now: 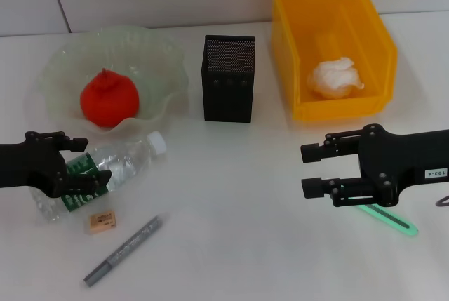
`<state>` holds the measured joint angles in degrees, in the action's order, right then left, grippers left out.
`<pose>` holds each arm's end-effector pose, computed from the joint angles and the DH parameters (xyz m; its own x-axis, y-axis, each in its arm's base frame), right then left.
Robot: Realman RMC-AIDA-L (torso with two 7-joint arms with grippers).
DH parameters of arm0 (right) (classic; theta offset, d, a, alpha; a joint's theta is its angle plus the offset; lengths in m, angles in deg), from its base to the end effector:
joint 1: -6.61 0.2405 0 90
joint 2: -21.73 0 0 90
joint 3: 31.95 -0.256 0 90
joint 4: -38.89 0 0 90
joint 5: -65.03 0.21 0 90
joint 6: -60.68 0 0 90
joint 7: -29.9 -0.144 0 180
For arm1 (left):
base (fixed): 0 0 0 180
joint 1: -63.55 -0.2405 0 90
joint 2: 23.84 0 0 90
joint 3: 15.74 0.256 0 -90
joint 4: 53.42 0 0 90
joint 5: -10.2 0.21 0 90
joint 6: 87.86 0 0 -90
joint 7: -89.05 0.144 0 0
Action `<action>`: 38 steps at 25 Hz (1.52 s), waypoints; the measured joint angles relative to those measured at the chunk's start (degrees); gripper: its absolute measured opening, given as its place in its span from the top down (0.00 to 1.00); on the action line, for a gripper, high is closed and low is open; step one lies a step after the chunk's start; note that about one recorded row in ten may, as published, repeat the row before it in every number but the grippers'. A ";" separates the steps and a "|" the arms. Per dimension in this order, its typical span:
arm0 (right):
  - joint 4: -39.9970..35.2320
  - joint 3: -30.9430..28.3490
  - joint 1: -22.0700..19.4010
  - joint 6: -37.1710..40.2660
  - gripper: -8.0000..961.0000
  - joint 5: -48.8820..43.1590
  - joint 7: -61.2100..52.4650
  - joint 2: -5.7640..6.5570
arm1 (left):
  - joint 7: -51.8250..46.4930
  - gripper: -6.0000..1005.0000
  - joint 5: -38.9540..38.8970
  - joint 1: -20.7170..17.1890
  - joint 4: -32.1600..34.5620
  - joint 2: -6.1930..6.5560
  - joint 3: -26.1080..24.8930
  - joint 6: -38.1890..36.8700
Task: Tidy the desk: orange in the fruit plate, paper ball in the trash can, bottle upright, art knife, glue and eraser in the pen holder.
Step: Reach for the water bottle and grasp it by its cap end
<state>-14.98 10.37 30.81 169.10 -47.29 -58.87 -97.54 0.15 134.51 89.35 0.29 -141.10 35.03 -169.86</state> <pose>0.2435 0.2874 0.0392 0.8024 -0.3336 -0.4949 -0.3661 -0.9300 0.0333 -0.2851 0.3392 0.0276 0.9133 0.3625 0.1856 0.4049 -0.8572 -0.3181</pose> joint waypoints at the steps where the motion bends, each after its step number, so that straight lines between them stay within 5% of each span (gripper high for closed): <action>1: 0.00 0.01 -0.01 0.01 0.37 0.00 0.00 0.00 | 0.09 0.19 -0.15 -0.02 0.03 -0.02 -0.03 -0.12; 21: 0.00 -0.31 -0.62 0.23 0.37 0.58 -0.44 0.00 | 1.17 0.19 -0.46 0.37 0.79 -1.12 0.56 0.36; 38: 0.00 -0.39 -0.47 -0.05 0.37 0.62 -0.44 0.09 | 1.19 0.19 -6.31 0.65 0.69 -1.41 6.17 0.56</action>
<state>-14.98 9.97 30.34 169.05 -46.67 -59.31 -97.44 1.34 128.21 90.01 0.98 -142.51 41.20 -169.30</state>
